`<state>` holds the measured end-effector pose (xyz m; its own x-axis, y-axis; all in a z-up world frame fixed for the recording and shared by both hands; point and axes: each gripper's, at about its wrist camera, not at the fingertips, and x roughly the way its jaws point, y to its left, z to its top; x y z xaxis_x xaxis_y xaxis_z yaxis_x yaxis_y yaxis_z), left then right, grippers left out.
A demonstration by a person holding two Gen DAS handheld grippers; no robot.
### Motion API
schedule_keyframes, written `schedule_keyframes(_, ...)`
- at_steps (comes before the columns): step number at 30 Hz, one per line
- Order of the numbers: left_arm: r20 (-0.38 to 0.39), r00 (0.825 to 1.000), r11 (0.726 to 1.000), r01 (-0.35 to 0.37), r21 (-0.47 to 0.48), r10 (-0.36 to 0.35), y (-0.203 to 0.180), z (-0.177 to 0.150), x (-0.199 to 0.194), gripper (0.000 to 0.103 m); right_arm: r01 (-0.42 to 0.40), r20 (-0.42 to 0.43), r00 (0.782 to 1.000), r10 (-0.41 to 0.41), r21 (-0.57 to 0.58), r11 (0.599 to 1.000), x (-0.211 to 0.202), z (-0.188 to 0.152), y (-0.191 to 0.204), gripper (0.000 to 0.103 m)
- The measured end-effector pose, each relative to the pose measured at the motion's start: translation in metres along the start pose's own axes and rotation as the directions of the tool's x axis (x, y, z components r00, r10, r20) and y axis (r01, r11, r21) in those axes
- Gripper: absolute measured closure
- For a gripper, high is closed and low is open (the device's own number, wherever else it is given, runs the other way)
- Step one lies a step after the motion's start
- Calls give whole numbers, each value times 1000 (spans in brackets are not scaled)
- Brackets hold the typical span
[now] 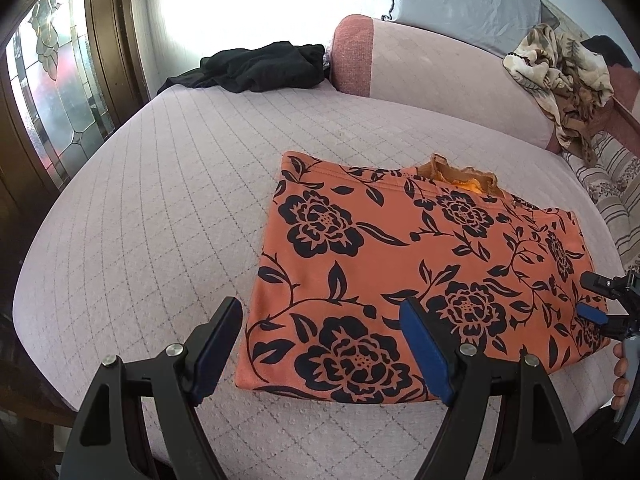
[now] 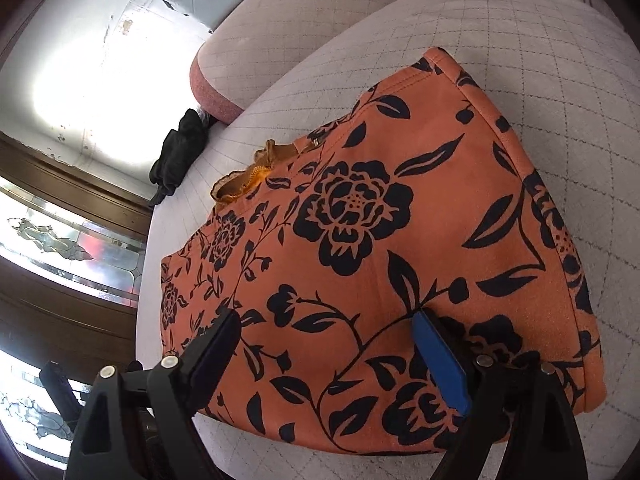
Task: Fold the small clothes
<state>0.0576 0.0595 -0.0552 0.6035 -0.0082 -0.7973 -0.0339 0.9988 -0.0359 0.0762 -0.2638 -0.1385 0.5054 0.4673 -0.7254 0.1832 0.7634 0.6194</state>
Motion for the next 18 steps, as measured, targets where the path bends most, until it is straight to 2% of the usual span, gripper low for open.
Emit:
schedule_keyframes(4, 2, 1000, 1000, -3, 6, 3, -1, -1, -2, 22, -18, 8, 1000, 17, 19, 1000, 0, 0, -4, 13)
schedule_keyframes(7, 1, 1000, 1000, -4, 9, 4, 0, -1, -2, 22, 3, 2, 1000, -3, 20, 1000, -3, 0, 1, 13)
schedule_keyframes(10, -3, 1000, 1000, -9, -1, 9, 1, -3, 2, 22, -67, 17, 998, 67, -7, 998, -14, 0, 11, 13)
schedule_keyframes(11, -13, 1000, 1000, -7, -2, 7, 1, -4, 5, 22, -65, 27, 997, 65, -10, 998, -15, 1, 10, 13)
schedule_keyframes(13, -32, 999, 1000, -12, 12, 12, -3, -6, 12, 22, -5, 16, 1000, 4, 34, 999, -8, 4, -9, 14)
schedule_keyframes(14, -39, 999, 1000, -14, 25, 15, -6, -8, 15, 22, -38, 10, 999, 37, 87, 995, -6, 5, -23, 14)
schedule_keyframes(15, -38, 999, 999, -14, 38, 15, -8, -9, 15, 22, -89, 43, 996, 84, 140, 986, -14, 4, -30, 15)
schedule_keyframes(16, -31, 999, 999, -17, 47, 18, -11, -10, 16, 22, -95, 59, 994, 87, 155, 983, -23, 3, -30, 14)
schedule_keyframes(18, -29, 1000, 999, -7, 51, 9, -17, -9, 18, 22, -81, 109, 992, 70, 101, 992, -48, -2, -21, 14)
